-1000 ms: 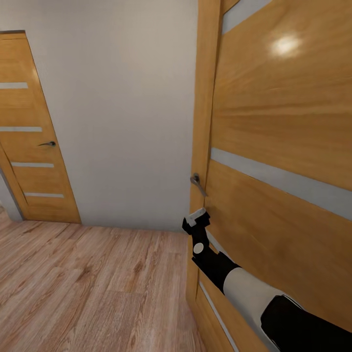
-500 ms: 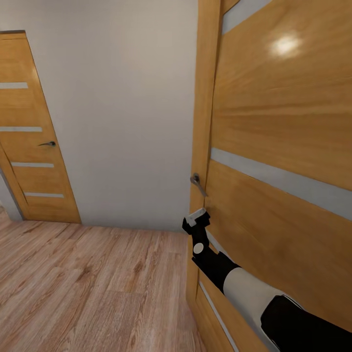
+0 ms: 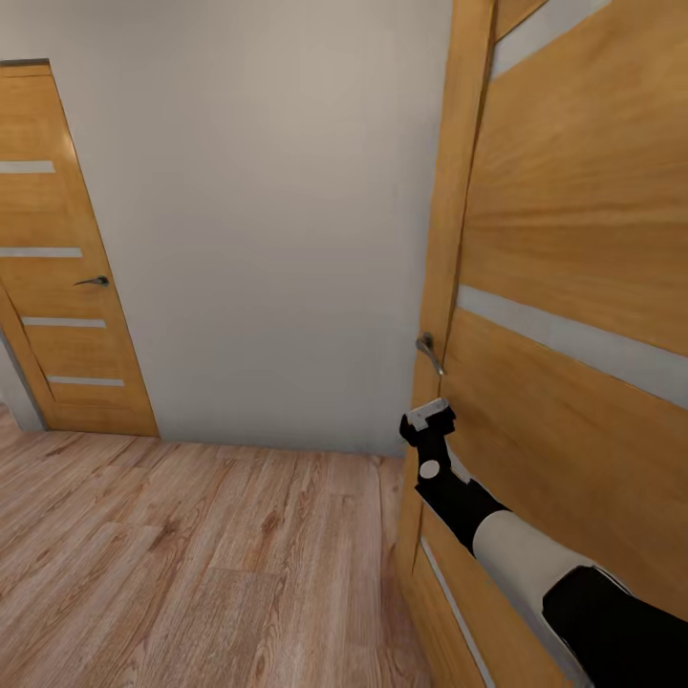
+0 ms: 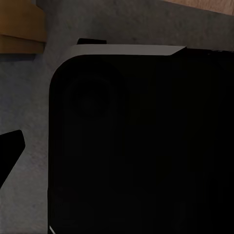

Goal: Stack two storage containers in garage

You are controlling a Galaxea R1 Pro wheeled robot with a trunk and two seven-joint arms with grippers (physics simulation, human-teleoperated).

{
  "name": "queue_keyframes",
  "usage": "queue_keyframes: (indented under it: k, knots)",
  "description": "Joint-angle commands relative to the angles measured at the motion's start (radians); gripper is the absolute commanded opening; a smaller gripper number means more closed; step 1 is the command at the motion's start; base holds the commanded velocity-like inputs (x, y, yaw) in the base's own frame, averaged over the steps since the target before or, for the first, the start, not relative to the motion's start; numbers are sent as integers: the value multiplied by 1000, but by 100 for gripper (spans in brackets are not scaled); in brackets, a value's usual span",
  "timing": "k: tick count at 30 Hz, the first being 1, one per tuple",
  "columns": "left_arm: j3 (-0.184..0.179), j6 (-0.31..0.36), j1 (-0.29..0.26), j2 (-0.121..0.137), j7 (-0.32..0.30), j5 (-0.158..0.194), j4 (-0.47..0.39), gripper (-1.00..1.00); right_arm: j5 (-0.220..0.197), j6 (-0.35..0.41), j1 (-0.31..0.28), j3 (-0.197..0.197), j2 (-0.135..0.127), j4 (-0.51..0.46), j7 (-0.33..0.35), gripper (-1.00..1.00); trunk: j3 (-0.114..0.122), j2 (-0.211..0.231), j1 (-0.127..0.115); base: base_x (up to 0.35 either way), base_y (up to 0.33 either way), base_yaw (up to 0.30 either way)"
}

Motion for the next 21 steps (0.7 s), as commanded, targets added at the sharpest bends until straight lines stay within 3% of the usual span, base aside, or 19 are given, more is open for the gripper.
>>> queue_keyframes:
  k: [1, 7, 15, 21]
  knots:
    - [2, -3, 0, 0, -1, 6, 0, 100, 2, 1, -13, 0, -7, 2, -4, 100, -1, -1, 0, 0, 0, 0]
    - [2, -4, 0, 0, 0, 6, 0, 100, 0, 8, -49, -6, -24, 8, 20, 100, -1, -1, 0, 0, 0, 0]
    - [1, -4, 0, 0, -1, 5, 0, 100, -5, -2, -125, -7, -49, 121, 42, 100, -1, -1, 0, 0, 0, 0]
    - [0, -4, 0, 0, -1, 5, 0, 100, -44, -4, -141, -7, -98, 147, 67, 100, -1, -1, 0, 0, 0, 0]
